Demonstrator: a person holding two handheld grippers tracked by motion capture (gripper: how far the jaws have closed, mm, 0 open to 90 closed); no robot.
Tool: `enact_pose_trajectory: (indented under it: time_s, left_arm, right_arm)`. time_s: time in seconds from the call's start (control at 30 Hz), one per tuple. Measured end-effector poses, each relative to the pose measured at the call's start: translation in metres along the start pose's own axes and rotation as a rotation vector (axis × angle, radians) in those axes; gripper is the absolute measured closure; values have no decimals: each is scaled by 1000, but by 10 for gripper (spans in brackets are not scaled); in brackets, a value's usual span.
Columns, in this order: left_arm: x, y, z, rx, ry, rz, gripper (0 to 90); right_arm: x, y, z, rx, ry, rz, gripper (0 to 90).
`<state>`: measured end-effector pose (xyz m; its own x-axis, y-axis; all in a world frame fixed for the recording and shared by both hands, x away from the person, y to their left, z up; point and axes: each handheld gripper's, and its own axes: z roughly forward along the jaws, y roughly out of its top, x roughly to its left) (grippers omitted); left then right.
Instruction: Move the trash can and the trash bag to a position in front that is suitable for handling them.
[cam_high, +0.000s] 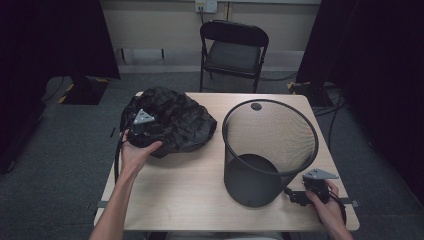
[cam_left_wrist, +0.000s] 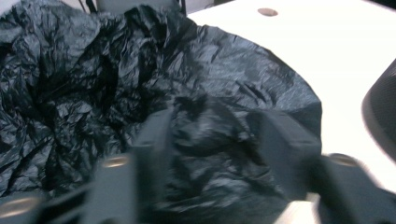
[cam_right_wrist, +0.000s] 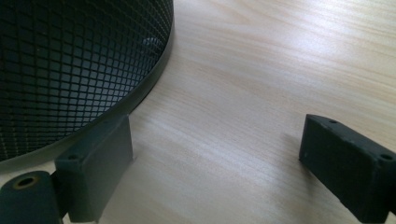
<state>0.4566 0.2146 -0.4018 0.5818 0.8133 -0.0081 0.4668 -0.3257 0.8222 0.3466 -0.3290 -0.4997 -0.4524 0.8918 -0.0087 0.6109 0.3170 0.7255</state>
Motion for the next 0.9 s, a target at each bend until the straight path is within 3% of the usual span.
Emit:
enact_pose_trajectory:
  time_s: [0.07,0.2,0.4,0.63,0.77,0.8,0.9]
  left_arm:
    - [0,-3,2,3,-6,-4,713]
    - [0,-10,6,21,-22,-12,898]
    - [1,-13,4,11,-58,-24,900]
    - [-16,-14,-12,6,-93,57,900]
    - [-16,-14,-19,-54,-68,59,900]
    - [-14,-13,-20,-83,-53,41,872]
    - [-5,-8,-15,-104,-3,9,465]
  right_arm:
    - [1,0,0,0,2,-1,89]
    - [1,0,0,-2,4,-6,88]
    - [1,0,0,0,5,-4,88]
    - [1,0,0,0,5,-3,87]
    - [1,0,0,1,6,-3,85]
    - [1,0,0,1,6,-2,84]
    - [1,0,0,1,6,-4,83]
